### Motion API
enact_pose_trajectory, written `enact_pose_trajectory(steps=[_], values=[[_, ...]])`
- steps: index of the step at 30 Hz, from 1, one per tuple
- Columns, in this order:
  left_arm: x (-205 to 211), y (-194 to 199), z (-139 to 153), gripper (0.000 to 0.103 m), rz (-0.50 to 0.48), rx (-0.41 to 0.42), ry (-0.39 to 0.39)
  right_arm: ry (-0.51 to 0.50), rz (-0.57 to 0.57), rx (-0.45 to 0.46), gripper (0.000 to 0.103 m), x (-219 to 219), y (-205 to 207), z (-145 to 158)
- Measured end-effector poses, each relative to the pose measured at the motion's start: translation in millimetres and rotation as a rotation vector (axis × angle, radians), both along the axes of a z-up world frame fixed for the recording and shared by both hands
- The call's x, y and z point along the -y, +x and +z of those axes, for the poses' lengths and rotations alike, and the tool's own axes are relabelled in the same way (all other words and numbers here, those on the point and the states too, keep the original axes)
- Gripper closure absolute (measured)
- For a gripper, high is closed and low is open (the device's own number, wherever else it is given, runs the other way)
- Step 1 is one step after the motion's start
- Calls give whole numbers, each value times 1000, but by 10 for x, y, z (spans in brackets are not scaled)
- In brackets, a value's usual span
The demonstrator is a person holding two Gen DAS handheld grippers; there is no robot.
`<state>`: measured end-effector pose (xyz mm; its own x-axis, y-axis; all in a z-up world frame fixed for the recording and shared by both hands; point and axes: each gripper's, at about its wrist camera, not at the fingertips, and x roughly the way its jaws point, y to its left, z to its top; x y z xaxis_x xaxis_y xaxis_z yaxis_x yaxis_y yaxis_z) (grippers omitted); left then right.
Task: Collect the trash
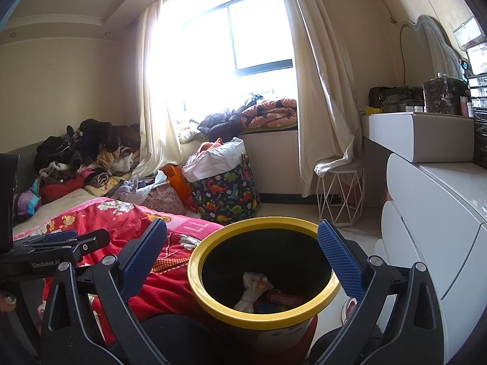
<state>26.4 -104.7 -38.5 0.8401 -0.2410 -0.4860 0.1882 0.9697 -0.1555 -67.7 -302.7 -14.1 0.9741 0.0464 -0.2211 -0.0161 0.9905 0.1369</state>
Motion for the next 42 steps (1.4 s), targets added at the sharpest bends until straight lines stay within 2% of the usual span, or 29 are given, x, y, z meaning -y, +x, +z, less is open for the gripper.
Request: enact_pose_trajectory(steps=[19, 24, 27, 31, 34, 36, 39, 40, 42], values=[[-32, 1, -4, 11, 15, -17, -8, -4, 0, -2, 7, -1, -4, 12], [-81, 14, 24, 11, 52, -25, -7, -30, 11, 13, 6, -11, -38, 36], [-224, 34, 72, 11, 94, -32, -25, -21, 56, 3, 6, -38, 14, 95], [-720, 70, 131, 11, 210, -58, -51, 37, 214, -69, 6, -232, 227, 246], [-1351, 56, 77, 11, 356, -125, -72, 60, 410, -184, 6, -682, 533, 341], [-1864, -25, -2, 11, 486, -172, -81, 35, 579, -300, 6, -1223, 767, 348], [-2749, -358, -172, 11, 748, -221, -75, -29, 799, -479, 6, -2210, 993, 224], [-3062, -521, -254, 11, 846, -250, -60, -45, 875, -538, 6, -2527, 1024, 142], [-3523, -785, -400, 11, 981, -299, -35, -121, 989, -643, 6, -3234, 1002, -92]])
